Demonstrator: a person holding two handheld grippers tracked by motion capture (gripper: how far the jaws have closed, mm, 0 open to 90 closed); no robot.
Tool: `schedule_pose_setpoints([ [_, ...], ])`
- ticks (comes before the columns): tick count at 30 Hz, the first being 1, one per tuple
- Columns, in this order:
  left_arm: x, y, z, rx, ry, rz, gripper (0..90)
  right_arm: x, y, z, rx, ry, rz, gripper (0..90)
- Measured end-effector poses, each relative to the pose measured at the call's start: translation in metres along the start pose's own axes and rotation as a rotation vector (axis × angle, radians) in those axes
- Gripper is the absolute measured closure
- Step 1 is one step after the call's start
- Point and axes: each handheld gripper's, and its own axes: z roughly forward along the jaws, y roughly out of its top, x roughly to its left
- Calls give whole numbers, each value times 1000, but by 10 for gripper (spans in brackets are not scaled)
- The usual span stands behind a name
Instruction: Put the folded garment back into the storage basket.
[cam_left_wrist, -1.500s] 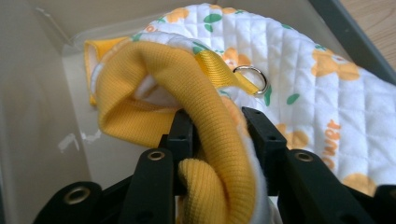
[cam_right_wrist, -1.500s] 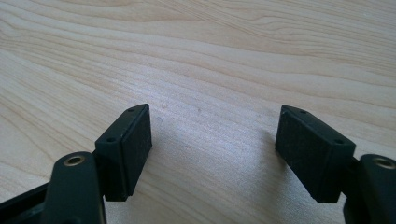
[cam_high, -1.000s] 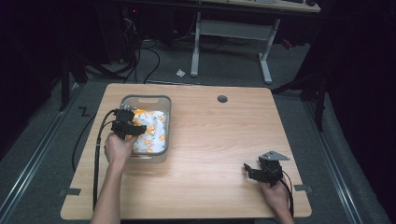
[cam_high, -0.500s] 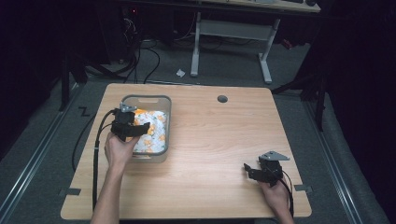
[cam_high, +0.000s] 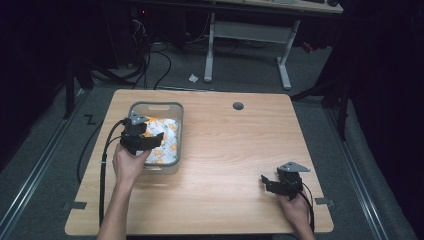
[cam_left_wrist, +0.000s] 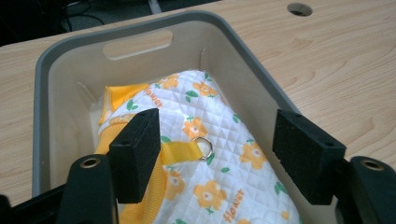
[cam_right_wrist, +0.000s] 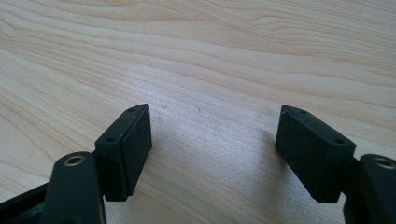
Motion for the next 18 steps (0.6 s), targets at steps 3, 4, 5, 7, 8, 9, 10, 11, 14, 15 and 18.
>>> schedule_pose_setpoints([
  [3, -4, 0, -3, -11, -4, 13, 321, 0, 0, 0, 0, 1, 0, 271],
  [4, -5, 0, -4, -13, -3, 17, 319, 0, 0, 0, 0, 1, 0, 272],
  [5, -8, 0, -6, -19, -5, 24, 317, 0, 0, 0, 0, 1, 0, 272],
  [7, -9, 0, -7, -22, -7, 25, 316, 0, 0, 0, 0, 1, 0, 272],
  [8, -12, -1, -9, -32, -10, 23, 316, 0, 0, 0, 0, 1, 0, 272],
  [9, -12, -1, -9, -32, -10, 23, 315, 0, 0, 0, 0, 1, 0, 272],
  [10, -13, -2, -10, -32, -14, 22, 315, 0, 0, 0, 0, 1, 0, 271],
  [11, -16, -3, -11, -31, -18, 25, 316, 0, 0, 0, 0, 1, 0, 271],
  [14, -18, -4, -12, -34, -22, 29, 315, 0, 0, 0, 0, 1, 1, 271],
  [15, -19, -5, -12, -36, -24, 29, 315, 0, 0, 0, 0, 1, 0, 271],
  [18, -22, -6, -16, -48, -39, 32, 315, 0, 0, 0, 0, 1, 1, 271],
])
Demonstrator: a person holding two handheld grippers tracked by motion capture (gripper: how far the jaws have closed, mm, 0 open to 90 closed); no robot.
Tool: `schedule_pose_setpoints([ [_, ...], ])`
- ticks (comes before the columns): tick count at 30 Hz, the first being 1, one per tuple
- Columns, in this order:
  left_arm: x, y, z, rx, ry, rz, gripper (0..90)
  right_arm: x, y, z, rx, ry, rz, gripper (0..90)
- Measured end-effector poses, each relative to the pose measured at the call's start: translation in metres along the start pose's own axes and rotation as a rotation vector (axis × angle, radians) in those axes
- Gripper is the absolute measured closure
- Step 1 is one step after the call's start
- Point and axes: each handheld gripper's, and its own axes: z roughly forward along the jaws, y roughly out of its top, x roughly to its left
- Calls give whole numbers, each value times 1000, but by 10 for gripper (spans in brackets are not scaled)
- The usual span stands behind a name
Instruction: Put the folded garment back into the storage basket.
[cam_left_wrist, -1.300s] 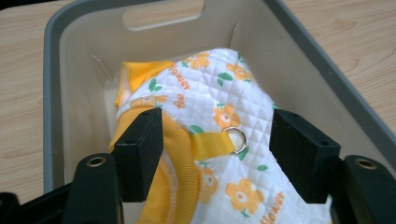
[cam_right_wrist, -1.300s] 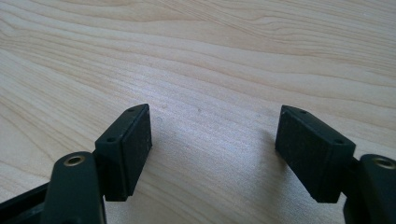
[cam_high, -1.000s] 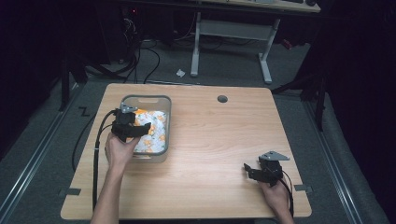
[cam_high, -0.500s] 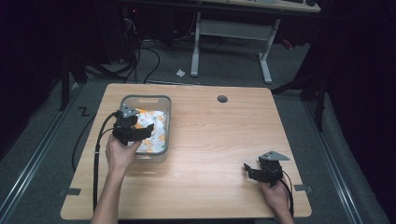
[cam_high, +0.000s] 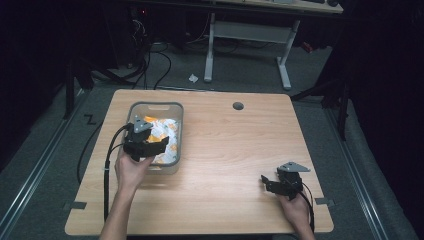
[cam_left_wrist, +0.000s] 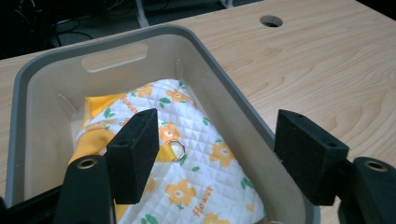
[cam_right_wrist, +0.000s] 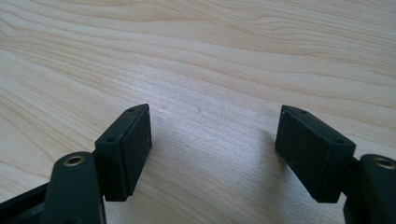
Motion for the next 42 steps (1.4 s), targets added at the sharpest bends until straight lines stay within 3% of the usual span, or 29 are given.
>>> schedule_pose_setpoints([
  [24, -18, -4, -8, 1, -61, 18, 312, 0, 0, 0, 0, 0, 0, 271],
  [31, -24, -5, -10, -13, -79, 18, 311, 0, 0, 0, 0, 0, 0, 271],
  [34, -26, -7, -14, -46, -88, 14, 321, 0, 0, 0, 0, 0, 0, 272],
  [42, -33, -9, -15, -52, -106, 19, 321, 0, 0, 0, 0, -1, 0, 271],
])
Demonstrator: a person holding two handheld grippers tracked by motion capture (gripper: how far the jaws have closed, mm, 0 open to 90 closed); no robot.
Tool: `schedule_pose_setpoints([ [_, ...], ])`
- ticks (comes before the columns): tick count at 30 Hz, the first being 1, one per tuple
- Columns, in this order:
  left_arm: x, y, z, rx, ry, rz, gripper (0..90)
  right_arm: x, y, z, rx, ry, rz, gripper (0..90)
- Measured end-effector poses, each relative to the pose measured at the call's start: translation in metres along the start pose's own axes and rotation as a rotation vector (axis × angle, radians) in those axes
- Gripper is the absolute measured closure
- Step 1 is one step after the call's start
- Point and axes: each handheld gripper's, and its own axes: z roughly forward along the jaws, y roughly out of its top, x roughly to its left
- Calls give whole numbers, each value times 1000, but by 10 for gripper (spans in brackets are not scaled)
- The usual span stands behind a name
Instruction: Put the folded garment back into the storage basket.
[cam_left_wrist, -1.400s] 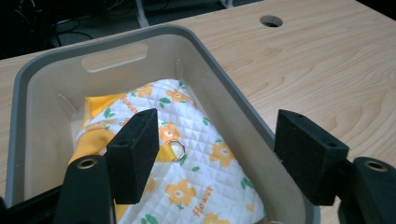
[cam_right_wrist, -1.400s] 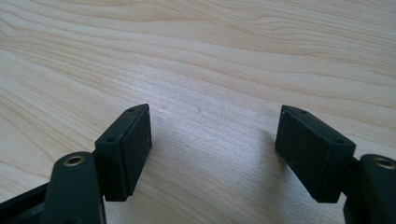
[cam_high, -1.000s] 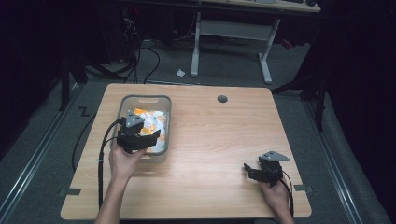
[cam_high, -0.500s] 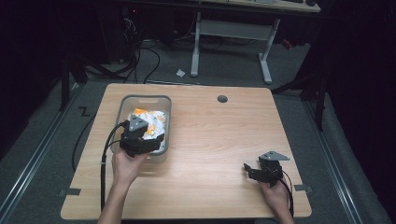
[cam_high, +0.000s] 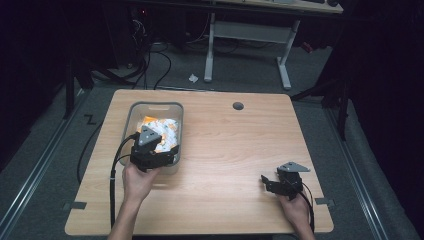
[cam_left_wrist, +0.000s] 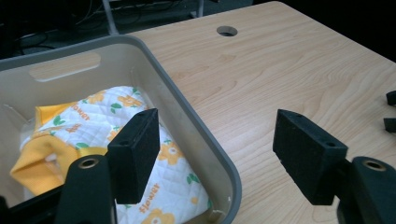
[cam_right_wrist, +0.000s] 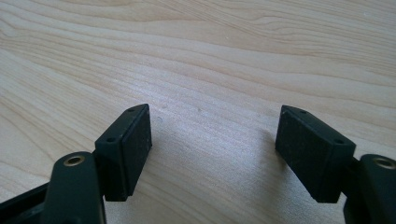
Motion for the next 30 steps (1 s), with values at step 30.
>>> schedule_pose_setpoints([
  [30, -35, -4, 13, 31, -101, 58, 320, 0, 0, 0, 0, 0, -2, 271],
])
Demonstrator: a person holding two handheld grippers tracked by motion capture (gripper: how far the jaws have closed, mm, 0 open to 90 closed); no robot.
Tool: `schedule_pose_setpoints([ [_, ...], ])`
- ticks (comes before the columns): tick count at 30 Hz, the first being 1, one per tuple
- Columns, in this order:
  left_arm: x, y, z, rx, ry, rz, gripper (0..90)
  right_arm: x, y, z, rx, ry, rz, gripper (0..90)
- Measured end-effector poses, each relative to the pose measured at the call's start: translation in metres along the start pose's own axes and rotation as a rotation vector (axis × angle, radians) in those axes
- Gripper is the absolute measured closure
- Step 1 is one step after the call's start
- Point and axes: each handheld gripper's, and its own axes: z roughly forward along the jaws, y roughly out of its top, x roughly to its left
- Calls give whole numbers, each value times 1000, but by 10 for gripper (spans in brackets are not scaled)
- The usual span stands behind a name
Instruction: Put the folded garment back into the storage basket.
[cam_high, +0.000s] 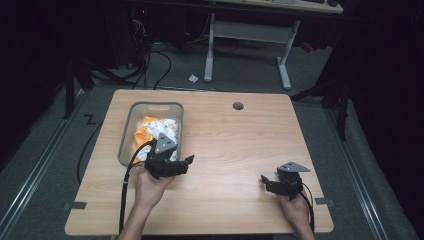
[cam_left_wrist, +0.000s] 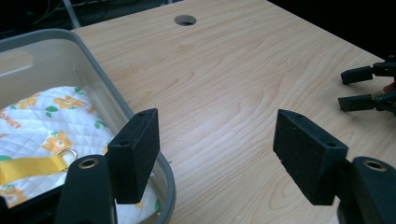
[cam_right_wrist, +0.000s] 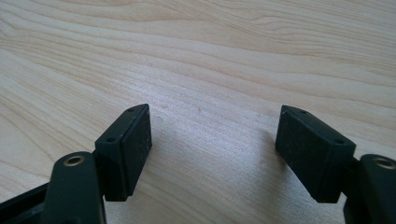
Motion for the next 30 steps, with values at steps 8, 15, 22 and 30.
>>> schedule_pose_setpoints([
  [8, -8, 0, 6, 10, -30, 10, 319, 0, 0, 0, 0, 0, 0, 271],
  [15, -13, -1, 10, 14, -47, 14, 318, 0, 0, 0, 0, 0, 0, 271],
  [22, -20, -3, 14, 27, -35, 35, 315, 0, 0, 0, 0, 0, 0, 271],
  [30, -30, -4, 21, 40, -55, 55, 313, 0, 0, 0, 0, 0, 0, 271],
])
